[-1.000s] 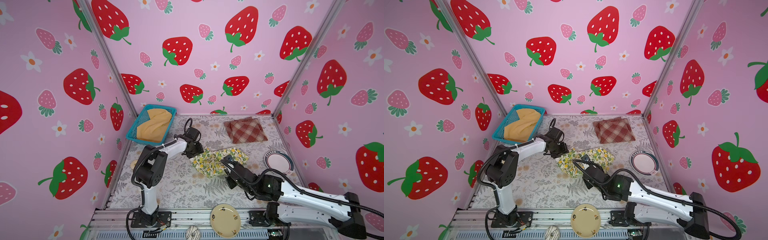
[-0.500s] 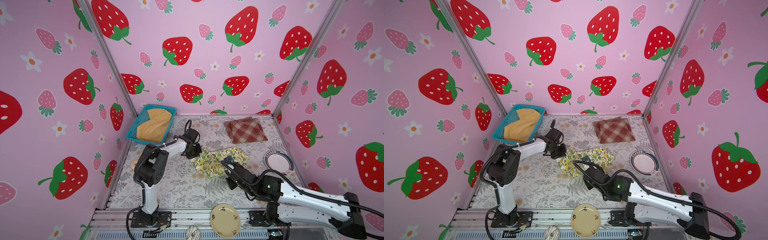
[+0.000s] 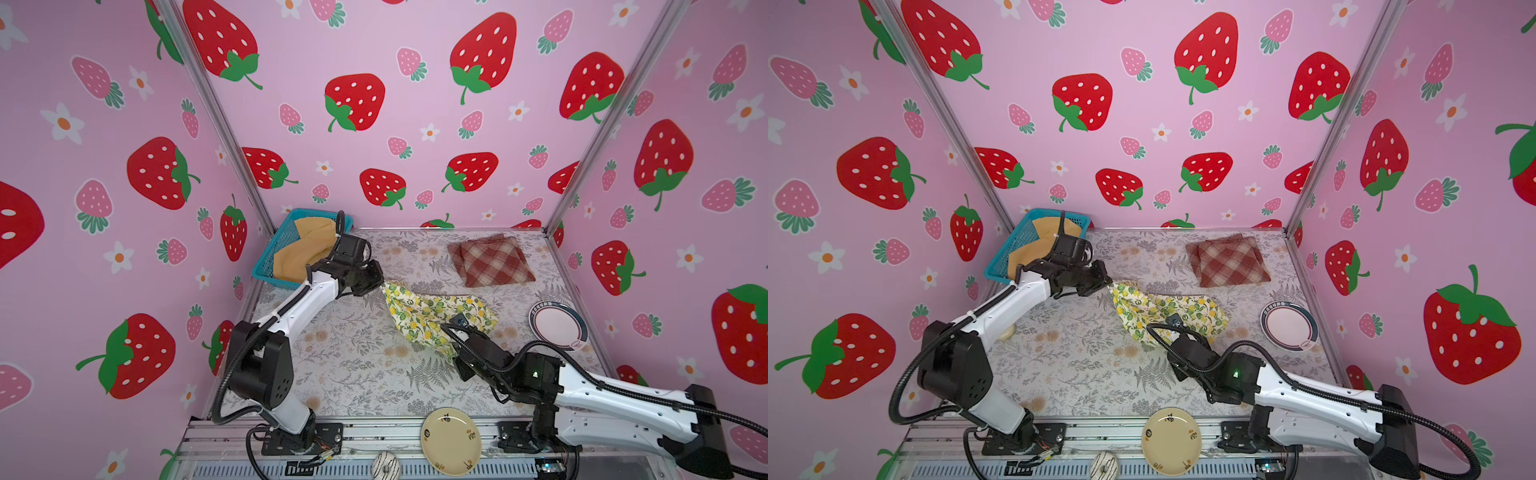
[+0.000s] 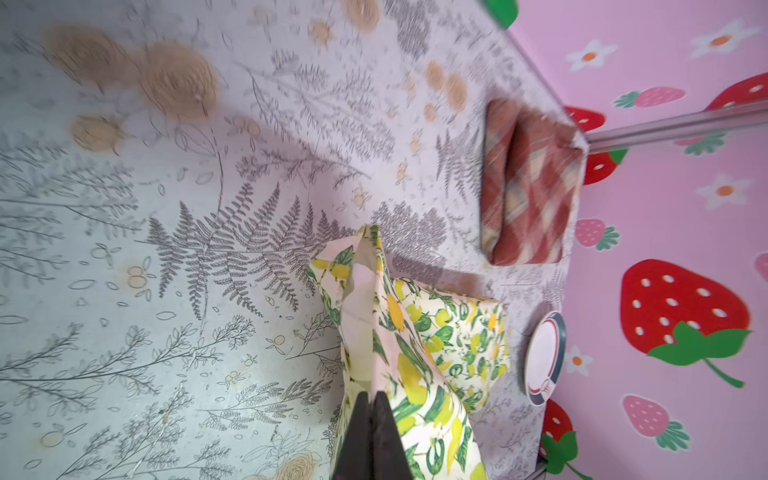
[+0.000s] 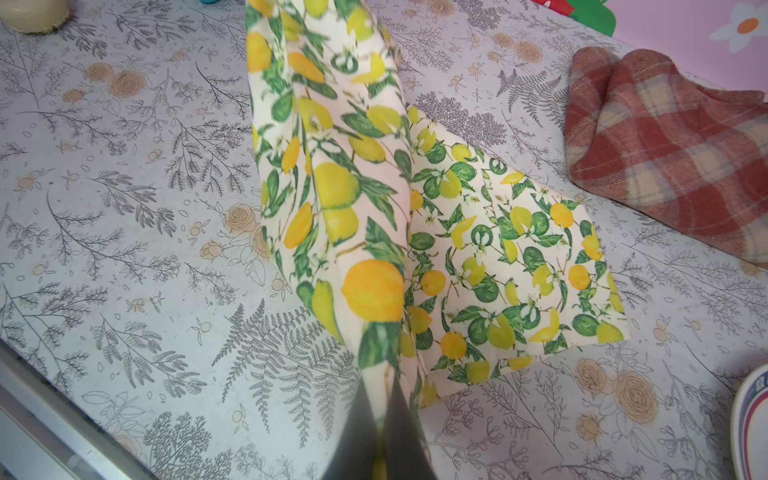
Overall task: Fold and stack the skirts
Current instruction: 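Grasp the lemon skirt's edges with both grippers and lift it up high, then lower the held lemon skirt flat onto the table with both grippers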
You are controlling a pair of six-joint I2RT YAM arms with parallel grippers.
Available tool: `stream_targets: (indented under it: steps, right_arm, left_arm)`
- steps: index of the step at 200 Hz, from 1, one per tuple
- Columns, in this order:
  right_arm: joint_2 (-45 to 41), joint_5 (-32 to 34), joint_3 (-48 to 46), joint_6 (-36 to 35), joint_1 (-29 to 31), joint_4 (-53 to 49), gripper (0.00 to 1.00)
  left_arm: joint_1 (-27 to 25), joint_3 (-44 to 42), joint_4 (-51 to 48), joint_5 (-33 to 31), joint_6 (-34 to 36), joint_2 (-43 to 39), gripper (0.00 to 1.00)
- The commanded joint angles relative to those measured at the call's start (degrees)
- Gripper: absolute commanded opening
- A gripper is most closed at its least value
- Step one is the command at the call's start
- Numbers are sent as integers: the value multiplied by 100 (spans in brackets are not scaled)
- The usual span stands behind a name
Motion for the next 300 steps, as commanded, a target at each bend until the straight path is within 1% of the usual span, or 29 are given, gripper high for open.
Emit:
stream_targets:
  steps: [1, 31, 46, 63, 93, 105, 116, 126, 141, 155, 168, 175, 181, 196, 217, 228, 238, 247, 257, 276, 300]
  right_arm:
    - [-131, -34, 36, 31, -89, 74, 5]
    - [-96, -278, 320, -184, -255, 12, 2]
    - [-145, -462, 492, -341, -365, -60, 2]
    - [-196, -801, 646, -551, -544, -51, 2]
    - [3, -1568, 1087, -1040, -1065, 10, 3]
    - [207, -1975, 1391, -1262, -1477, -18, 3]
    - [451, -2347, 1741, -1514, -2014, -58, 3]
    - [695, -2556, 2102, -1759, -2489, -83, 2]
    - [1140, -2907, 2659, -2067, -3195, -88, 2]
    - [1648, -3290, 3277, -2233, -3780, -175, 2]
    - [2157, -3310, 4005, -2352, -4049, -374, 1]
    - [2407, -3268, 4415, -2434, -4095, -501, 1]
    - [2590, -3193, 4743, -2473, -4100, -623, 1]
    - [2925, -3062, 5599, -2535, -4109, -894, 1]
    - [3209, -2872, 6599, -2666, -4109, -1333, 1]
    - [3249, -2817, 6931, -2711, -4109, -1493, 0]
    - [3196, -2802, 7037, -2731, -4105, -1553, 1]
    - [3081, -2861, 6939, -2700, -4102, -1554, 1]
    - [2908, -2911, 6694, -2661, -4067, -1523, 1]
    - [2458, -3124, 5853, -2507, -3981, -1286, 1]
    - [1883, -3516, 4300, -2215, -3802, -905, 1]
  left_arm:
    - [202, 393, -448, 79, 70, -410, 0]
    - [606, 621, -682, 81, 120, -882, 0]
    - [882, 850, -800, 206, 146, -986, 0]
    - [1089, 1288, -1013, 355, 257, -917, 0]
    - [1124, 2246, -1268, 634, 423, -500, 0]
    - [1108, 2901, -1460, 731, 488, -172, 0]
    - [1107, 3630, -1712, 734, 565, 232, 0]
    - [1116, 4360, -1945, 819, 601, 681, 0]
    - [1097, 5630, -2288, 1020, 594, 1441, 0]
    - [1067, 6984, -2607, 1215, 487, 2233, 0]
    - [1072, 8194, -2710, 1366, 243, 2906, 0]
    - [1091, 8579, -2608, 1456, 59, 3138, 0]
    - [1121, 8691, -2422, 1558, -102, 3221, 0]
    - [1176, 8339, -1867, 1596, -335, 3026, 0]
    - [1208, 7499, -1269, 1266, -213, 2298, 0]
    - [1240, 7150, -1169, 1027, -78, 1932, 0]
    - [1269, 6817, -1150, 836, 60, 1626, 0]
    - [1287, 6405, -1074, 751, 138, 1326, 0]
    - [1309, 5644, -812, 746, 175, 889, 0]
    - [1315, 3630, 32, 629, 59, -93, 0]
    - [1318, 1168, 808, 532, -121, -1151, 0]
